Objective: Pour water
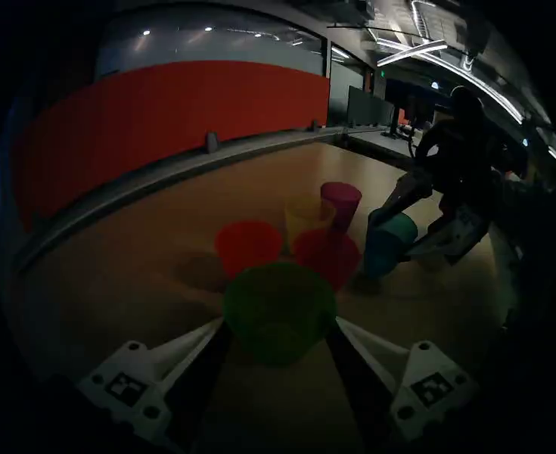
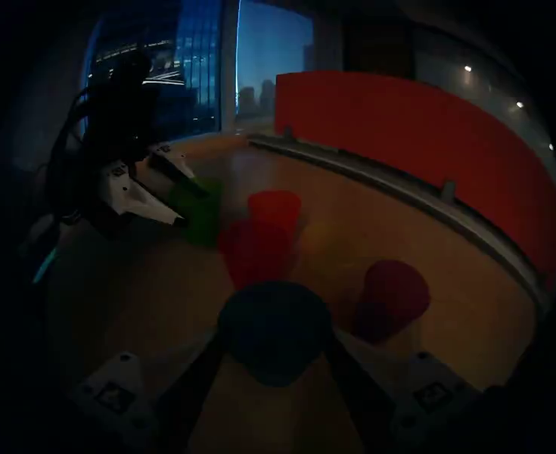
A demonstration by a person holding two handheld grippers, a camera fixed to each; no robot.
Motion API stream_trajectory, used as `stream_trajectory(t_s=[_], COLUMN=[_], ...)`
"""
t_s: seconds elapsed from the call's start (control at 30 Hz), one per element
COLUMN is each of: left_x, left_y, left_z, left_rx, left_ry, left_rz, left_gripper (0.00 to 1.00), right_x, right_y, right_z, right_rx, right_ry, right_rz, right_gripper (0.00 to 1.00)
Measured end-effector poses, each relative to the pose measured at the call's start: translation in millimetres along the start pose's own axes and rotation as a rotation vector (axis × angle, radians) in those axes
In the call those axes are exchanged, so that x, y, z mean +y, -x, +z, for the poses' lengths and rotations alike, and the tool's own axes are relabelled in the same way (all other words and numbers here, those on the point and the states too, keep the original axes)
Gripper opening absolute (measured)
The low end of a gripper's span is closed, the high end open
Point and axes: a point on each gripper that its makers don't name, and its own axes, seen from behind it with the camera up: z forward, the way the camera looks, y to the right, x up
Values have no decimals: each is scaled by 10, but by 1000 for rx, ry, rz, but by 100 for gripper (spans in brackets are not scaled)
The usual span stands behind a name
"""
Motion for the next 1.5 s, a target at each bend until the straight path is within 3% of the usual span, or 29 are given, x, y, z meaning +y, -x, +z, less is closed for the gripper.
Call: stream_trajectory(t_s=[0.83,1.2,1.5], left_x=[196,297,375], left_y=[-891,-1191,-1342], left_z=[-752,-1003,-1119], left_rx=[268,375,425], left_ry=[-84,-90,-77], left_rz=[50,52,37], left_gripper=[84,83,84], right_x=[-86,-193,-216], right_y=[-1209,-1609,-1801], right_z=[-780,-977,-1067], right_rx=[318,412,458], right_ry=[76,64,49], right_rz=[-33,-27,-8], right_gripper=[95,95,94])
